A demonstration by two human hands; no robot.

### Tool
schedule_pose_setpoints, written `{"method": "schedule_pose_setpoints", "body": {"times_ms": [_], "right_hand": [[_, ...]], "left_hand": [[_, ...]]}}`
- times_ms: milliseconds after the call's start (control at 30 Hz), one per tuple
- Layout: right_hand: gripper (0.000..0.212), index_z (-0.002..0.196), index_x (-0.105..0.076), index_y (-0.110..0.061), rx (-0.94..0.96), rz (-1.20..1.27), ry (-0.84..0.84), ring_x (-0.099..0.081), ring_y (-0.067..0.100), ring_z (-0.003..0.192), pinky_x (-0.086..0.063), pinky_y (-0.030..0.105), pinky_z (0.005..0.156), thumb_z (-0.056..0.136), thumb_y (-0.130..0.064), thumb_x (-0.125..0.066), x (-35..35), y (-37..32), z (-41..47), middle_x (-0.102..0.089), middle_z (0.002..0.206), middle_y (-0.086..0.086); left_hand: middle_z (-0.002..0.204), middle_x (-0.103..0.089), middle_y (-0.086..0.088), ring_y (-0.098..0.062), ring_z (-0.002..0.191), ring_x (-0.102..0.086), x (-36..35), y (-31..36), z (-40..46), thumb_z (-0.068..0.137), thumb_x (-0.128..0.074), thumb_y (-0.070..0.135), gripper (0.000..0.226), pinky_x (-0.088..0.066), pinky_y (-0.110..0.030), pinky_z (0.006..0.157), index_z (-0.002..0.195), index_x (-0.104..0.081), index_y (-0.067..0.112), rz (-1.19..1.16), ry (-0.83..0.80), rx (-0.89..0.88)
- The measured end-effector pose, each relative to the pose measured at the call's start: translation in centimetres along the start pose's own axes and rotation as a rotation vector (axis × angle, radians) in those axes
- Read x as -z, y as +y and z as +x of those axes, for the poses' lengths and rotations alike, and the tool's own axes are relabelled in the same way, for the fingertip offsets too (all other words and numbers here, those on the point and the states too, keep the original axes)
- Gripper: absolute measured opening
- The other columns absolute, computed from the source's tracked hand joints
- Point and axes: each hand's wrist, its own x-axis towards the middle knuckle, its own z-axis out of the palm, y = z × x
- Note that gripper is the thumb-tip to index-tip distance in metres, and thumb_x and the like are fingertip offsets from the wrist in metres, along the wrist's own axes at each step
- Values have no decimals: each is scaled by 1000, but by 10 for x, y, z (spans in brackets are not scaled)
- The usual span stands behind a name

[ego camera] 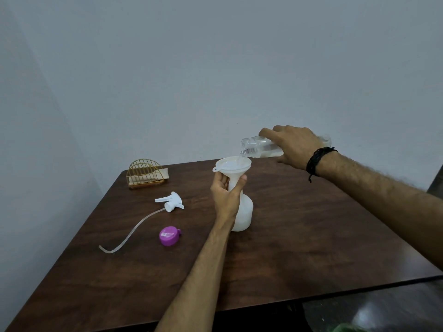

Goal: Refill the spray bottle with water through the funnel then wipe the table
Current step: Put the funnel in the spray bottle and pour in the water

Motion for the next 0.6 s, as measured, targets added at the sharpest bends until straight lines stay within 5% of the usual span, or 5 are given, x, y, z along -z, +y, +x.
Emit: {"method": "schedule_pose_setpoints", "body": {"times_ms": [267, 600], "right_hand": [[63, 130, -43, -24, 11, -28, -10, -58, 23, 84, -38, 33, 59, 79, -18, -79, 3, -1, -1, -60, 100, 0], [62, 131, -42, -25, 8, -28, -44, -60, 24, 88, -41, 34, 61, 81, -19, -78, 2, -1, -4, -59, 103, 1]], "left_hand": [[99, -74, 7, -2, 94, -71, -1, 4, -4, 83, -78, 2, 33, -54, -17, 76, 100, -66, 28, -10, 28, 23], [105, -76, 1, -12, 103, -71, -1, 7, -7, 75, -88, 15, 37, -58, -30, 89, 105, -68, 27, -15, -3, -3]]}}
